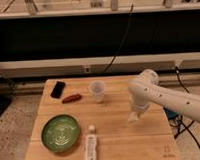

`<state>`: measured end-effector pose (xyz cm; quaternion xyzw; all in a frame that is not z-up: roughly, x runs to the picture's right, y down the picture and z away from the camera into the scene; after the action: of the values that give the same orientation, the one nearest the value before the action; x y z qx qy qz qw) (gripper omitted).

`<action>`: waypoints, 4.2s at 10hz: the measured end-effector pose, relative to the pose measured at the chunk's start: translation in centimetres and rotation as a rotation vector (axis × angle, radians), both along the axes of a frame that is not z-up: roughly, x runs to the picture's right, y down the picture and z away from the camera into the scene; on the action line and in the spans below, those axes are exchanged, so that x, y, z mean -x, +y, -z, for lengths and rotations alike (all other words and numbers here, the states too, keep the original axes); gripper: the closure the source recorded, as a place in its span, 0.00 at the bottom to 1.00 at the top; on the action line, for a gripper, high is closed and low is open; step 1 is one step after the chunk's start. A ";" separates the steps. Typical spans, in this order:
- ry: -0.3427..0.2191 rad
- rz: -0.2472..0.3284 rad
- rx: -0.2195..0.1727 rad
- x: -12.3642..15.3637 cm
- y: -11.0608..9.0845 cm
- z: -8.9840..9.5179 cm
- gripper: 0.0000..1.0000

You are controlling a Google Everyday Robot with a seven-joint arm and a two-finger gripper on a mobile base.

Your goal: Place the white sponge in the ceramic cup

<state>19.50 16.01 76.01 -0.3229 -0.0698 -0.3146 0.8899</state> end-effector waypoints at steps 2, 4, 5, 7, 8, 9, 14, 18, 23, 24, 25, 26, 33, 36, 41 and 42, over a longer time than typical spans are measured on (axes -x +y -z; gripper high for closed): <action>-0.009 0.027 -0.013 1.3 -1.9 0.4 0.96; -0.009 0.043 -0.022 2.3 -2.7 0.0 0.96; -0.009 0.050 -0.027 2.5 -3.2 -0.2 0.96; -0.019 0.063 -0.036 2.9 -4.8 -0.7 0.96; -0.025 0.074 -0.039 3.4 -5.6 -1.0 0.96; -0.025 0.079 -0.042 3.6 -5.9 -1.1 0.96; -0.038 0.117 -0.061 5.3 -8.4 -1.9 0.96; -0.054 0.156 -0.083 7.2 -11.0 -2.8 0.96; -0.073 0.203 -0.103 9.0 -13.3 -3.8 0.96; -0.075 0.212 -0.105 9.2 -13.4 -3.9 0.96; -0.083 0.226 -0.109 10.0 -13.7 -4.0 0.96; -0.084 0.235 -0.113 10.2 -13.9 -4.1 0.96; -0.106 0.279 -0.133 12.3 -15.4 -5.2 0.96; -0.122 0.288 -0.151 14.4 -16.4 -5.8 0.96; -0.131 0.297 -0.164 14.7 -17.0 -6.3 0.96; -0.132 0.296 -0.165 14.7 -17.0 -6.4 0.96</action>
<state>4.82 -0.97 82.37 -0.2343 -0.0536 -0.4673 0.8508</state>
